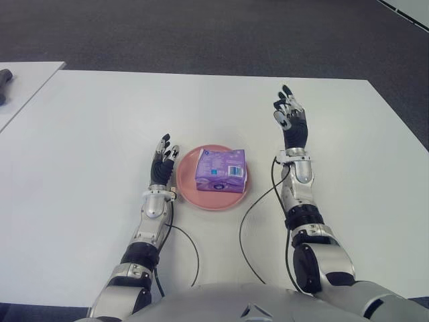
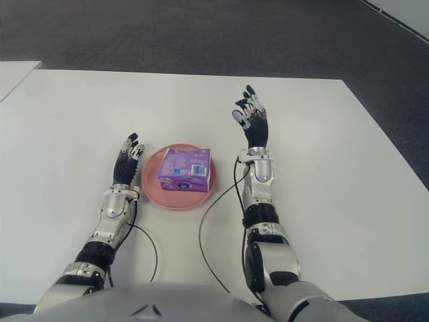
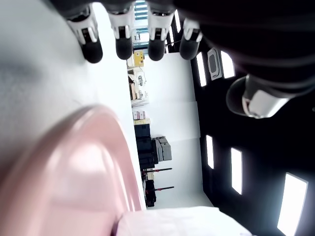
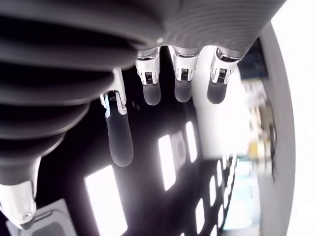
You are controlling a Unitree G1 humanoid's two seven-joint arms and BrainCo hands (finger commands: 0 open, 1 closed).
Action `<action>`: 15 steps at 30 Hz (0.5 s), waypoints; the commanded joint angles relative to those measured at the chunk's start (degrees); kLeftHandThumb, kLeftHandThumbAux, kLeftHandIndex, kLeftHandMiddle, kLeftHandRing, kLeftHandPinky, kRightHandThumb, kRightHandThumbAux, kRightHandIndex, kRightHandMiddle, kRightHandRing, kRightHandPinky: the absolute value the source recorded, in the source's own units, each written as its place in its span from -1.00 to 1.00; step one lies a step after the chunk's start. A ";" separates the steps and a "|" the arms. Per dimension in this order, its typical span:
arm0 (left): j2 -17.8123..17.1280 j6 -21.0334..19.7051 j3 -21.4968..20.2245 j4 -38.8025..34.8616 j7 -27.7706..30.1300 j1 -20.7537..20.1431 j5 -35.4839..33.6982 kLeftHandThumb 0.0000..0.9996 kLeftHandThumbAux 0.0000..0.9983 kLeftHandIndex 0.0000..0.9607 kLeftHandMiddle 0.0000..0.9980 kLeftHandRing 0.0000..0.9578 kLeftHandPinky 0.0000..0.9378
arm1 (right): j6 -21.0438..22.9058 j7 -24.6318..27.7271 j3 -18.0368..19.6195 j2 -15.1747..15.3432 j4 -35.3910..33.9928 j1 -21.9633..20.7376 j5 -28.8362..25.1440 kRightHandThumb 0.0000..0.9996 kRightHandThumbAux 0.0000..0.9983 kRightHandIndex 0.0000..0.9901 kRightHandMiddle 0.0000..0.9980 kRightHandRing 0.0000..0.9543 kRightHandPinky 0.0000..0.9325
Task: Put the tissue paper into the plate.
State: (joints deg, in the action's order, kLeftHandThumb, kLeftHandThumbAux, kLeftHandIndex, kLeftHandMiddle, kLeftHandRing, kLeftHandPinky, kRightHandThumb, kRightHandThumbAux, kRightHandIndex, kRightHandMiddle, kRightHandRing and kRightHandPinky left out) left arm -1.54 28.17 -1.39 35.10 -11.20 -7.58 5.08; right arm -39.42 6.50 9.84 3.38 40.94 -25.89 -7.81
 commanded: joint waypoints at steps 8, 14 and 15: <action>-0.21 -1.17 0.16 -0.06 0.91 1.78 0.21 -1.00 -0.26 -1.00 -1.00 -1.00 -1.00 | -3.71 -8.93 -3.28 -0.40 0.88 7.37 11.28 -0.99 0.07 -0.94 -1.00 -1.00 -1.00; -0.34 -1.32 0.20 -0.13 1.05 1.87 0.21 -1.00 -0.25 -1.00 -1.00 -1.00 -1.00 | -3.32 -12.91 -4.67 -0.63 -0.68 10.77 14.82 -1.00 0.09 -0.99 -1.00 -1.00 -1.00; -0.36 -1.33 0.19 -0.11 1.09 1.89 0.20 -1.00 -0.25 -1.00 -1.00 -1.00 -1.00 | -3.31 -13.29 -4.89 -0.62 -1.17 11.42 15.17 -1.00 0.10 -1.00 -1.00 -1.00 -1.00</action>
State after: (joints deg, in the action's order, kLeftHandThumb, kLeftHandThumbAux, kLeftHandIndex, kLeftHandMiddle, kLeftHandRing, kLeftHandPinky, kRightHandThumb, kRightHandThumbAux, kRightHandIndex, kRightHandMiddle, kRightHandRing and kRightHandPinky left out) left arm -1.55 28.00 -1.23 34.50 -11.00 -7.05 5.10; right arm -42.58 -5.50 5.58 3.02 40.77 -17.00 6.01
